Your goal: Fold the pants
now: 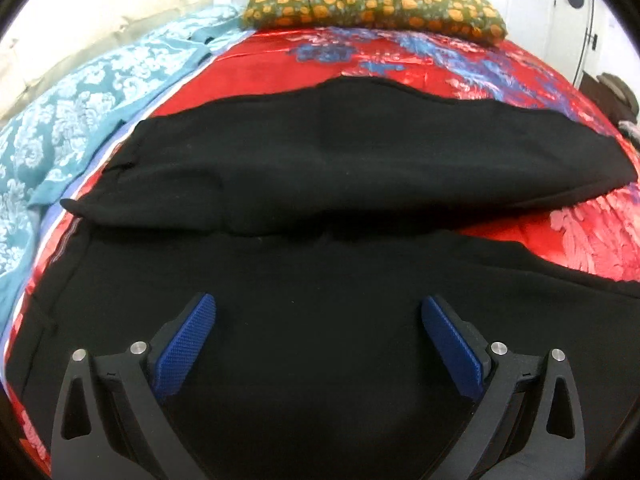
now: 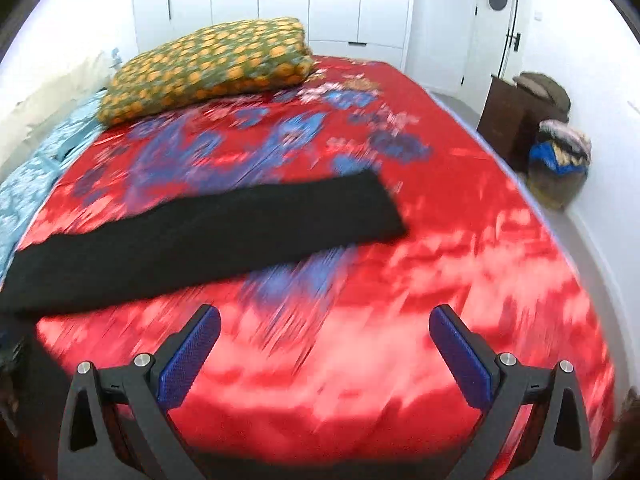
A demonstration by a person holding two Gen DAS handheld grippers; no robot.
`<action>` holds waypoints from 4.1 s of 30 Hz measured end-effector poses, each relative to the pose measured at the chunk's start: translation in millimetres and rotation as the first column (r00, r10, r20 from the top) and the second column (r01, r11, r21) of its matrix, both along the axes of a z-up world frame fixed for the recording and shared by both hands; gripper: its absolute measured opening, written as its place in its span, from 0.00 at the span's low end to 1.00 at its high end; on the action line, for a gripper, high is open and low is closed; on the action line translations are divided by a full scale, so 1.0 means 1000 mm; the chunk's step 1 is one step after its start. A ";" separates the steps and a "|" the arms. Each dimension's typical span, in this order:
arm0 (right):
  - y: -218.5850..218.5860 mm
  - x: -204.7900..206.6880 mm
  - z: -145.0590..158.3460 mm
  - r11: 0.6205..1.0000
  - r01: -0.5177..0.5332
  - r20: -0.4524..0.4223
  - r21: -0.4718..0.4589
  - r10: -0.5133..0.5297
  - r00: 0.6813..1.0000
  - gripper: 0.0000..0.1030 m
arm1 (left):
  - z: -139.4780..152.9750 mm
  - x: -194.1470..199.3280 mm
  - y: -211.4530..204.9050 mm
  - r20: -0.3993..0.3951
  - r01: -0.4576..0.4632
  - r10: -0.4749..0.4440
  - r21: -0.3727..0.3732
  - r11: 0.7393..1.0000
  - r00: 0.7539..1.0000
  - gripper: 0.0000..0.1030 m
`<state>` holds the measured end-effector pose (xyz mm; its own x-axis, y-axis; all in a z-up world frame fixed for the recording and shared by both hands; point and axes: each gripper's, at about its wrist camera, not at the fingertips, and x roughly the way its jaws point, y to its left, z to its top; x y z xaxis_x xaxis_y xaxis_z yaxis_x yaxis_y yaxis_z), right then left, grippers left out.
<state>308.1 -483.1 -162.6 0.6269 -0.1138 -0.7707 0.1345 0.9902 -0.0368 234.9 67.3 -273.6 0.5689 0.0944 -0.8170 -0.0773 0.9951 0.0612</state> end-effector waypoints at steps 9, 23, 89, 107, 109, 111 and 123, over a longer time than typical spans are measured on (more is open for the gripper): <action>-0.073 0.182 -0.048 0.995 0.056 -0.113 0.080 -0.046 0.992 0.77 | -0.005 -0.002 -0.001 0.053 0.003 -0.002 -0.003 1.000 0.999 1.00; -0.076 0.187 -0.046 0.994 -0.042 -0.038 0.096 0.045 0.998 0.04 | -0.007 -0.001 -0.001 0.064 0.002 -0.001 -0.012 1.000 0.998 1.00; 0.138 -0.256 -0.082 0.778 0.072 0.077 0.624 -0.153 0.985 0.94 | 0.063 -0.155 -0.029 -0.001 0.096 -0.097 -0.106 0.990 0.995 0.99; 0.050 -0.263 -0.101 0.620 0.283 0.040 0.732 -0.454 0.890 0.54 | 0.055 -0.125 -0.041 -0.089 0.145 -0.154 -0.102 0.984 0.984 0.99; 0.045 -0.262 -0.098 0.627 0.289 0.039 0.723 -0.455 0.890 0.19 | 0.059 -0.105 -0.040 -0.106 0.150 -0.165 -0.138 0.979 0.981 0.99; 0.044 -0.259 -0.092 0.652 0.298 0.041 0.698 -0.451 0.892 0.12 | 0.069 -0.076 -0.037 -0.098 0.156 -0.174 -0.167 0.973 0.980 0.99; 0.055 -0.259 -0.042 0.791 0.207 0.183 0.576 -0.372 0.910 0.09 | 0.064 0.160 -0.001 -0.249 -0.132 0.018 -0.449 0.883 0.968 0.99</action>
<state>48.6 -428.5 -204.1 0.8233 0.0516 -0.5652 0.3410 0.7510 0.5654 394.5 66.5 -209.2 0.3653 -0.2885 -0.8851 -0.1936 0.9064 -0.3754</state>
